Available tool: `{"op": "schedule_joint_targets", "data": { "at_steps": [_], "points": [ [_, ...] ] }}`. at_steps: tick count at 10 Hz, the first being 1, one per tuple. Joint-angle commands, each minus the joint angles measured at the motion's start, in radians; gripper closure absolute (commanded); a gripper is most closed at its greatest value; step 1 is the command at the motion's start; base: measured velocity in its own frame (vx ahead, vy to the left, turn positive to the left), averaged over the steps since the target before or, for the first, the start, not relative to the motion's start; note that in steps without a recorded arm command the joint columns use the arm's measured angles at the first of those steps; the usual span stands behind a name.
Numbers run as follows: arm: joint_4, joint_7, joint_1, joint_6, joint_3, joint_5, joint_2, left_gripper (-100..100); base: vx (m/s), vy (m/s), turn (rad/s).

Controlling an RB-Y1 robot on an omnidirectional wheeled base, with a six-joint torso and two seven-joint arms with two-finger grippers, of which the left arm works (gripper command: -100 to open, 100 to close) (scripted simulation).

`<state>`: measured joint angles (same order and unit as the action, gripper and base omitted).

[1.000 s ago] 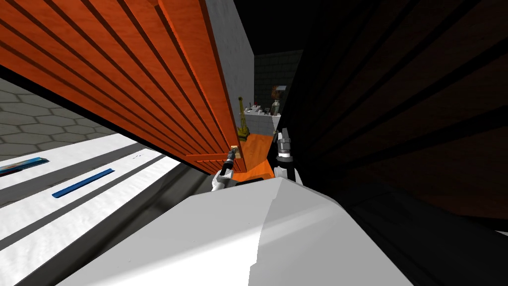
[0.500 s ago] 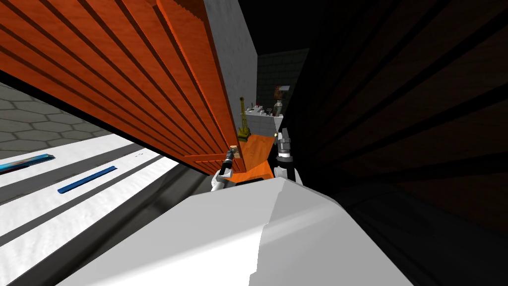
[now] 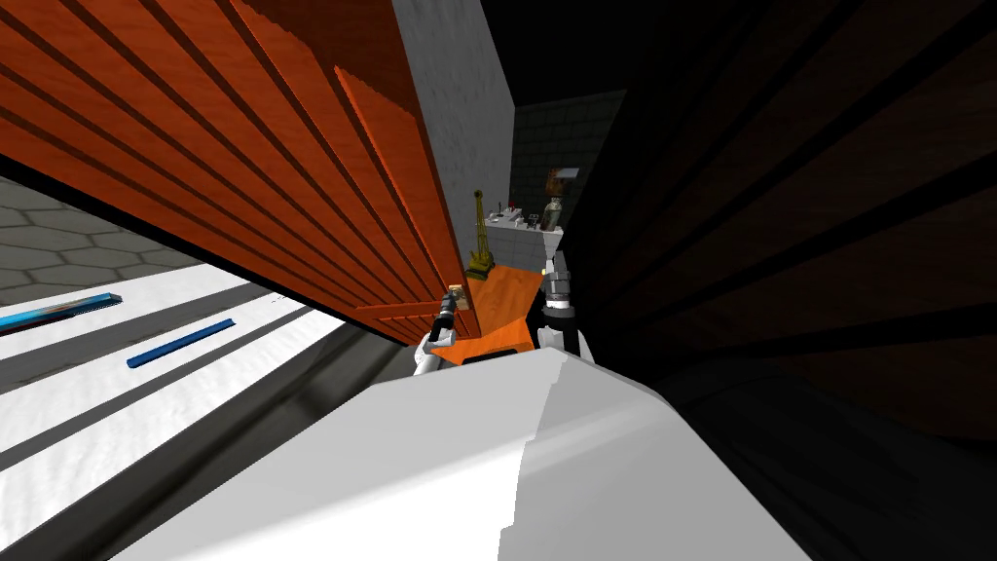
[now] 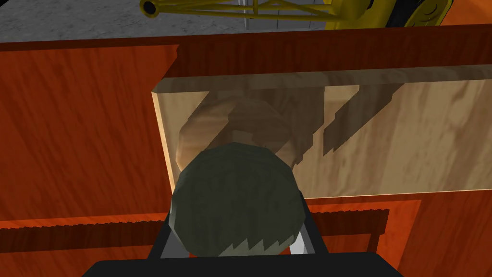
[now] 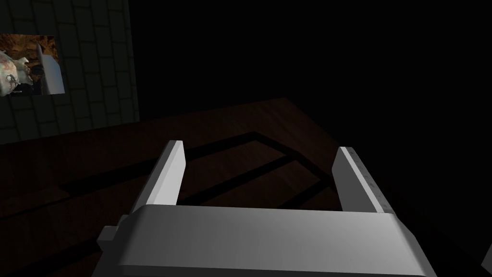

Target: Push the door open

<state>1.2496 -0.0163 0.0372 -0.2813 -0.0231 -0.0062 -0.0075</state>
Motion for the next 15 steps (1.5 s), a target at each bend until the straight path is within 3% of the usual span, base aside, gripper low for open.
{"op": "schedule_joint_targets", "data": {
  "at_steps": [1,4,8,9,12,15],
  "points": [
    [-0.006,-0.007,0.009,-0.006,0.019,0.0,-0.011,100,0.131,-0.115,0.069],
    [-0.015,-0.016,0.016,-0.007,0.042,0.001,-0.027,100,0.164,-0.113,0.07],
    [-0.002,-0.031,0.003,-0.004,0.021,0.017,0.026,100,0.157,0.002,0.168],
    [0.003,-0.027,-0.004,-0.003,0.011,0.012,0.038,-100,-0.029,0.016,0.039],
    [0.007,-0.026,-0.008,-0.002,0.0,0.011,0.042,-100,-0.198,0.0,-0.015],
    [0.015,-0.025,-0.016,-0.002,-0.021,0.009,0.022,-100,-0.228,-0.005,-0.002]
  ]
}}
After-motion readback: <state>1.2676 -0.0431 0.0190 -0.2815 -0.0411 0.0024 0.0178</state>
